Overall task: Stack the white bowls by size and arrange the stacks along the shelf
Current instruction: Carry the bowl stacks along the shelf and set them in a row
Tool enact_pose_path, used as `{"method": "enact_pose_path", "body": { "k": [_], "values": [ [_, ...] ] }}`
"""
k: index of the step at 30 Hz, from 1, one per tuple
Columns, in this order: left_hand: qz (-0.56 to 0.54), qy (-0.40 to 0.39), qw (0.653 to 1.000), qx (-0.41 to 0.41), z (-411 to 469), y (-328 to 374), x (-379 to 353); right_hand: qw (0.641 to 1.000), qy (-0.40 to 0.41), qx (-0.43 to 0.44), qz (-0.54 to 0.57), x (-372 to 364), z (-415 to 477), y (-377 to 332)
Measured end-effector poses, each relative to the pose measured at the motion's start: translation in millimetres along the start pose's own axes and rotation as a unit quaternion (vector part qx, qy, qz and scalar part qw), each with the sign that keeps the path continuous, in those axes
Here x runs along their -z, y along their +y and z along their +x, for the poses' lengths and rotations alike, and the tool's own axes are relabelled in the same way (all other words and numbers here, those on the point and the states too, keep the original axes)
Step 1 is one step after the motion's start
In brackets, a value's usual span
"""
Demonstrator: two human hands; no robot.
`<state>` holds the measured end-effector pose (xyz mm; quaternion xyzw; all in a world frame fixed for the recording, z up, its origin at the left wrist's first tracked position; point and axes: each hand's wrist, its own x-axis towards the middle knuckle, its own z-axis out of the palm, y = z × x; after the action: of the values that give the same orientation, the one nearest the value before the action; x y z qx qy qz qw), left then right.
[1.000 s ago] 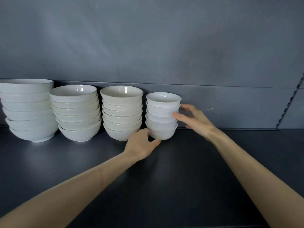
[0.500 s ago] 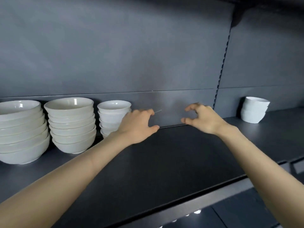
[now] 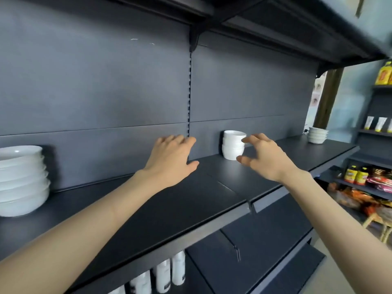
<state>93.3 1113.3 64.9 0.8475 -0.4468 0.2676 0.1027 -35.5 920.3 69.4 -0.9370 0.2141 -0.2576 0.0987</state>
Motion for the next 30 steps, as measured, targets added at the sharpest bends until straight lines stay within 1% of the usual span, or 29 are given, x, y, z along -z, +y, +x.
{"method": "enact_pose_path", "body": {
  "k": [3, 6, 11, 15, 21, 24, 27, 30],
  "values": [
    [0.0, 0.01, 1.0, -0.01, 23, 49, -15, 1.0, 0.003, -0.007, -0.014, 21, -3, 53],
    [0.007, 0.008, 1.0, -0.015, 43, 88, -31, 1.0, -0.01, -0.018, -0.019, 32, -1, 97],
    [0.04, 0.012, 0.999, -0.023, 85, 125, -54, 0.999, -0.022, -0.017, -0.018, 35, 23, 152],
    [0.053, 0.028, 0.998, -0.018, 125, 136, -75, 1.0, -0.022, -0.006, -0.015, 27, 59, 187],
    [0.057, 0.036, 0.998, 0.005, 184, 136, -127, 0.999, -0.031, 0.023, -0.021, -3, 130, 229],
    [0.047, 0.029, 0.998, 0.026, 214, 132, -151, 0.998, -0.053, 0.038, -0.022, -18, 167, 245],
    [0.038, 0.032, 0.997, 0.058, 240, 124, -172, 0.996, -0.057, 0.064, -0.006, -35, 205, 258],
    [0.042, 0.015, 0.995, 0.088, 259, 116, -188, 0.993, -0.08, 0.084, 0.012, -56, 236, 267]
  ]
}}
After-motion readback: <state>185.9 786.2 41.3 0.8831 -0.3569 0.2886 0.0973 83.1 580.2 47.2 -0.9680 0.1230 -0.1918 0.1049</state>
